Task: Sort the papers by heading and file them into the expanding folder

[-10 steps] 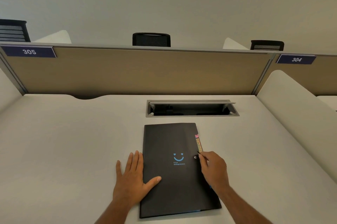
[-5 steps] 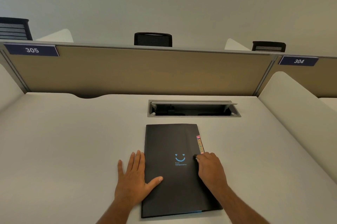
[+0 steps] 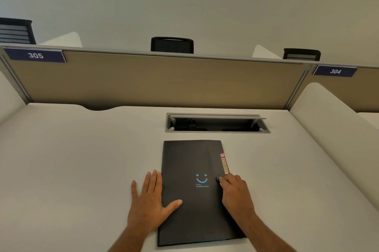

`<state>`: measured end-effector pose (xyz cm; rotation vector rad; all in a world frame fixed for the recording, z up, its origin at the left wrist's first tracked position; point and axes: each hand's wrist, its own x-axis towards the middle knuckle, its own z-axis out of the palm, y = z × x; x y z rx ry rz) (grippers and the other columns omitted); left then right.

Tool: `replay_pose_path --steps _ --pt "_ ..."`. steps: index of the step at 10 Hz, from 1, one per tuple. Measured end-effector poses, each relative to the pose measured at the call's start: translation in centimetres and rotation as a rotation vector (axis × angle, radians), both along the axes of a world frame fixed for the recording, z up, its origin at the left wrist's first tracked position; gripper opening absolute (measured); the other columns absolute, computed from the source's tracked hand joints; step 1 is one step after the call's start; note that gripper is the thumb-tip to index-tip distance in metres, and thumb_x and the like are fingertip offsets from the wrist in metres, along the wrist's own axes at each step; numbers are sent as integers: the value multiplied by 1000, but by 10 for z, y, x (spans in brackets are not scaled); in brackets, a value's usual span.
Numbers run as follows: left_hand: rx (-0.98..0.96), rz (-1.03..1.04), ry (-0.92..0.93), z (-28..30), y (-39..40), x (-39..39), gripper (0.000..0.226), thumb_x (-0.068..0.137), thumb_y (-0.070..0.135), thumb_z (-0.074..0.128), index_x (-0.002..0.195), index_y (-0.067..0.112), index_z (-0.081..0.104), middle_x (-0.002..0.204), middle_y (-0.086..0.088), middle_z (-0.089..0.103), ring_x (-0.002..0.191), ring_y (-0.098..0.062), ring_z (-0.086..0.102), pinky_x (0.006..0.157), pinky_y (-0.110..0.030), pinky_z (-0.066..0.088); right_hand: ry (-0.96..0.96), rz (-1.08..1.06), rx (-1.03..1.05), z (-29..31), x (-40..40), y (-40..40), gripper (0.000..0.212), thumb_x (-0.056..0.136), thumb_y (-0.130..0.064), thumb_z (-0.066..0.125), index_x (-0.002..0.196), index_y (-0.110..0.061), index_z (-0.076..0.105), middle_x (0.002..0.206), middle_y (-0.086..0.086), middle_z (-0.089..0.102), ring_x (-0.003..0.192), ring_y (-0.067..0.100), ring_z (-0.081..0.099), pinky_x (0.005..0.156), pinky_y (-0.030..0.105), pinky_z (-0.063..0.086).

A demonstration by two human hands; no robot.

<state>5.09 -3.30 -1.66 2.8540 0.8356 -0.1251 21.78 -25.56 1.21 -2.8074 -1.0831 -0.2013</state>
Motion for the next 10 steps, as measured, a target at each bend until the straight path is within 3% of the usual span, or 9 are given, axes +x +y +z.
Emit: replay_pose_path --steps 4,5,6,8,10 --pt "-10 1 19 3 0 1 122 63 98 -8 156 21 -19 167 2 -17 153 -19 -18 118 -57 -17 -18 10 -42 9 -6 -2 51 41 -27 101 86 -16 81 84 2 75 75 22 73 62 31 62" --pt "-21 3 17 4 0 1 124 61 99 -8 157 21 -16 167 2 -16 153 -20 -16 118 -57 -17 25 -5 -54 11 -5 -1 41 73 -33 85 109 -16 76 108 4 73 101 24 69 87 37 57" --pt "-39 1 26 5 1 2 126 59 100 -8 157 21 -16 167 2 -15 153 -20 -16 118 -57 -16 88 3 -88 7 -3 -1 42 100 -37 48 137 -20 56 139 2 56 129 21 48 110 34 37" --pt "-59 16 23 9 1 5 126 61 100 2 159 21 -13 168 2 -12 154 -19 -14 118 -57 -14 109 -38 -56 10 -7 2 47 102 -46 33 141 -25 48 145 -4 48 133 17 40 112 32 32" --pt "-24 20 -77 25 -5 22 107 75 89 -4 160 25 -7 168 2 -10 154 -21 -14 118 -52 -15 192 28 77 15 -16 29 64 100 -55 33 155 -23 25 162 -3 27 151 18 20 122 32 10"
